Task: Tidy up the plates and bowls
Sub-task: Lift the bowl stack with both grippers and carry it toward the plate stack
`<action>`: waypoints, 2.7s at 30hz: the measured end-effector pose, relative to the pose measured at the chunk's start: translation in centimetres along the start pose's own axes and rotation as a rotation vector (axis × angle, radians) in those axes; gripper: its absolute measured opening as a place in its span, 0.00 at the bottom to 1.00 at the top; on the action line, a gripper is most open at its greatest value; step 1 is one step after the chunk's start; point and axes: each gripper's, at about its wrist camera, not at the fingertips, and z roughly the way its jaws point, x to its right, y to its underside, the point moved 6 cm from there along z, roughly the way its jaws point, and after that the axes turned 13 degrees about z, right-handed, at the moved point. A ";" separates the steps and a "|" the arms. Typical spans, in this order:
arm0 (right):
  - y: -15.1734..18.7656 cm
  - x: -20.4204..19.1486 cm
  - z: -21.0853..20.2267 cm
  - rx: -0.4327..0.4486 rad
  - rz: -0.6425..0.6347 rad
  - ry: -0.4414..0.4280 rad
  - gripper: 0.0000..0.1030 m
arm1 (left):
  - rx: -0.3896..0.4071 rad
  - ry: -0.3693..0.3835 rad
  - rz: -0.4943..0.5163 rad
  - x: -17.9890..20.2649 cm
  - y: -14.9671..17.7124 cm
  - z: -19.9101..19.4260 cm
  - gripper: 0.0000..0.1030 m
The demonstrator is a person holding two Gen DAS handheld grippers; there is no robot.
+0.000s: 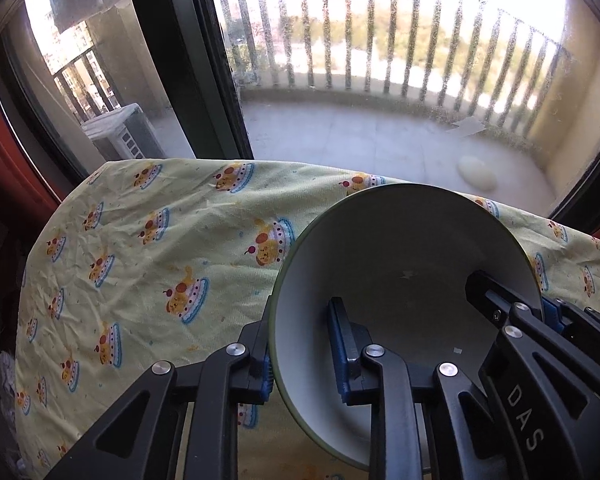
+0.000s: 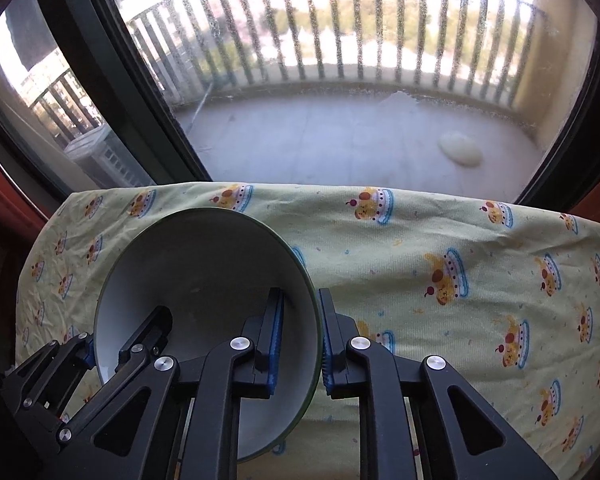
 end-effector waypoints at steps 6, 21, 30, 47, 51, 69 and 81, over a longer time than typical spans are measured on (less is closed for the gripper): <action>0.3 0.3 -0.6 0.005 0.005 0.011 0.19 | 0.004 0.007 0.013 0.3 0.3 -0.7 0.21; 1.4 0.3 -6.7 0.057 0.038 0.016 0.19 | 0.068 0.034 0.012 0.0 1.1 -6.5 0.21; 3.3 -0.6 -12.2 0.109 0.059 0.030 0.19 | 0.121 0.056 0.051 -1.0 2.4 -11.1 0.21; 10.0 -1.0 -21.3 0.178 0.149 0.100 0.19 | 0.188 0.155 0.154 -1.3 7.8 -18.6 0.21; 11.8 -0.7 -23.1 0.193 0.159 0.114 0.19 | 0.197 0.174 0.178 -1.0 9.4 -19.9 0.21; 21.3 2.0 -26.9 0.203 0.271 0.167 0.19 | 0.191 0.262 0.290 1.6 17.0 -22.4 0.21; 26.2 3.6 -25.4 0.124 0.307 0.201 0.18 | 0.117 0.286 0.325 2.5 21.3 -20.5 0.21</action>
